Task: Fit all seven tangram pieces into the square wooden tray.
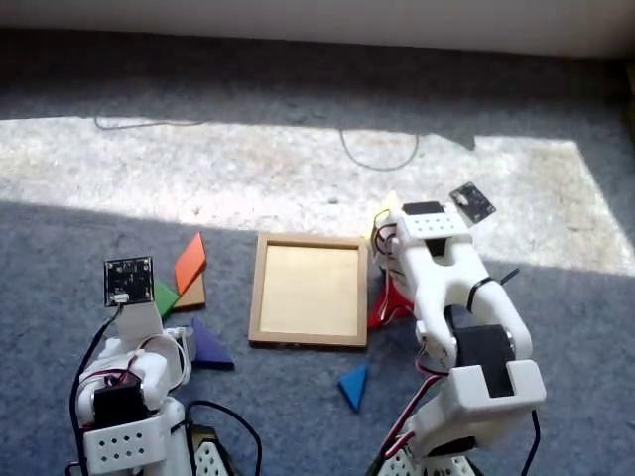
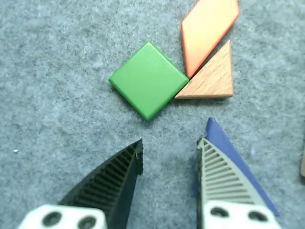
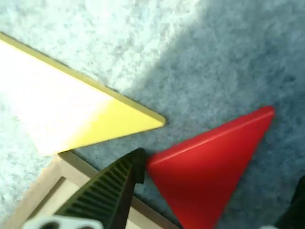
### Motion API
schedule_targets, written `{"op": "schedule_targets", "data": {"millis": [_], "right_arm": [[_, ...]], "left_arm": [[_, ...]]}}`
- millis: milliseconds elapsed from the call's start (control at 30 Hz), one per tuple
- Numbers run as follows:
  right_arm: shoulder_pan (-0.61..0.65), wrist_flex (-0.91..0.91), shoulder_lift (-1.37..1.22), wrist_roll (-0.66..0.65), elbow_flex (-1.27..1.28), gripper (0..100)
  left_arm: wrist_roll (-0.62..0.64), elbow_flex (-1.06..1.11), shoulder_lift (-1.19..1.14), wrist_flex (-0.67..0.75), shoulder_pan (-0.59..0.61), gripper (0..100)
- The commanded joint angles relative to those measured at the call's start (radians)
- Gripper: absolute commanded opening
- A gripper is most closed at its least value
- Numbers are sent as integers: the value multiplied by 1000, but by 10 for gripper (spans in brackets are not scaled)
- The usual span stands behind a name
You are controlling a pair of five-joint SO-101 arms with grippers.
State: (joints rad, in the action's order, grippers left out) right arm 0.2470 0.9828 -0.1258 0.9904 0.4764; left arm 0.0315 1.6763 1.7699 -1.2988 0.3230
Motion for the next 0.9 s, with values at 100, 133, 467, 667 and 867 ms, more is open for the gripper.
{"op": "schedule_targets", "data": {"millis": [100, 133, 467, 667, 867], "right_arm": [[-5, 1, 8, 9, 5, 450], [-5, 1, 8, 9, 5, 450], [-15, 4, 16, 0, 5, 272], [-16, 110, 18, -38, -4, 271], [-28, 189, 90, -52, -74, 268]], "left_arm": [[3, 19, 50, -8, 8, 185], [3, 19, 50, -8, 8, 185], [3, 19, 50, -8, 8, 185], [3, 19, 50, -8, 8, 185], [3, 19, 50, -8, 8, 185]]}}
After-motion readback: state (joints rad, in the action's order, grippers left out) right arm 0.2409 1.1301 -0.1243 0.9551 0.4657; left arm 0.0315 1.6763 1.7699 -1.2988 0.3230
